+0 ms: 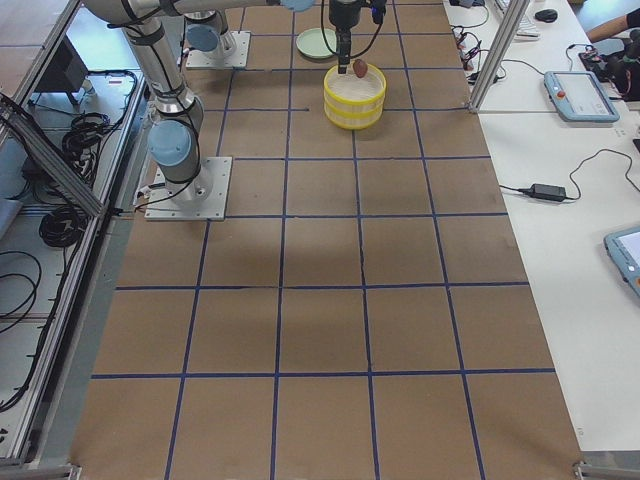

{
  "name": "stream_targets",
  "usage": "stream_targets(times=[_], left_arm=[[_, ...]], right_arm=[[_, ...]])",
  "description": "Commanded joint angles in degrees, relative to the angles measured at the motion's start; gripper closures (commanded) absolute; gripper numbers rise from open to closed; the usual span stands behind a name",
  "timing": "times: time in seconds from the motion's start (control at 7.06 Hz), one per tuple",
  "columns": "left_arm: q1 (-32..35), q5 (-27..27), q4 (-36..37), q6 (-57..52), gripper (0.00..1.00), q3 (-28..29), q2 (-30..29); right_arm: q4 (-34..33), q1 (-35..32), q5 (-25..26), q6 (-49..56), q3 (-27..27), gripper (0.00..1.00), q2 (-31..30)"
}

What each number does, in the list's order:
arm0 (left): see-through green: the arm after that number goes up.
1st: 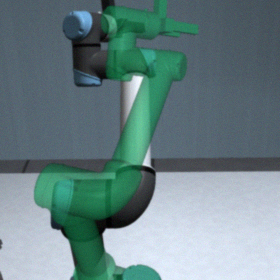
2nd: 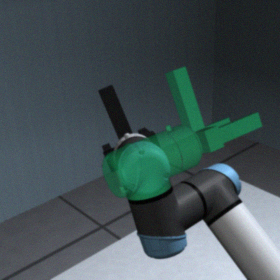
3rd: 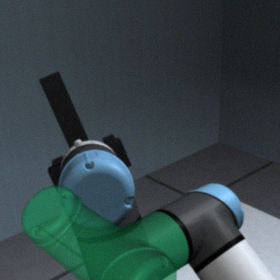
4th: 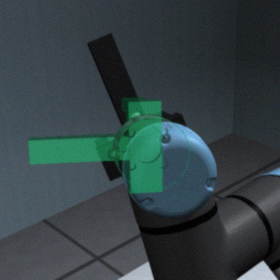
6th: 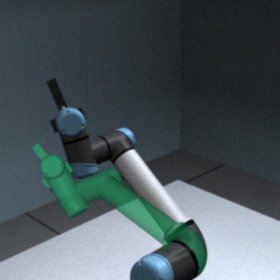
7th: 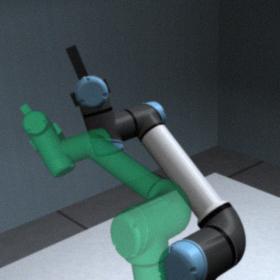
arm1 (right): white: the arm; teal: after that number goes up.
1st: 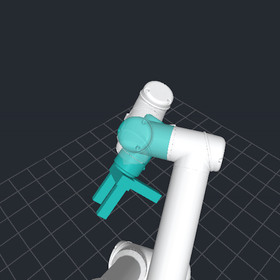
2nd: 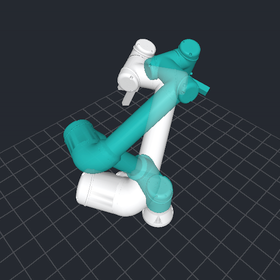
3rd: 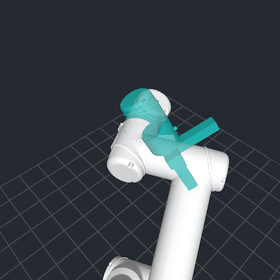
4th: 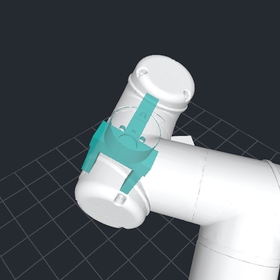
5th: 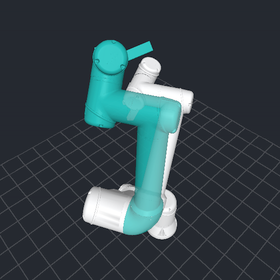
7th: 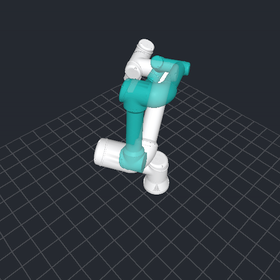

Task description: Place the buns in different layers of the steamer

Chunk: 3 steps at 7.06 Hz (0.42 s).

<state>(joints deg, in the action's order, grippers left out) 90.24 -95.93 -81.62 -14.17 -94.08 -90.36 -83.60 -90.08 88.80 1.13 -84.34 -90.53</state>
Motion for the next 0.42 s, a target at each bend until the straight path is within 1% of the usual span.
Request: stream_targets(times=[0.0,0.28], left_arm=[[0.5,-0.3,-0.3,-0.2,0.00,-0.3,3.4],[0.5,0.0,0.0,0.2,0.00,0.4,4.3]], right_arm=[[-0.1,0.0,0.1,0.0,0.0,0.00,0.0],[-0.1,0.1,0.1,0.0,0.0,0.00,-0.1]])
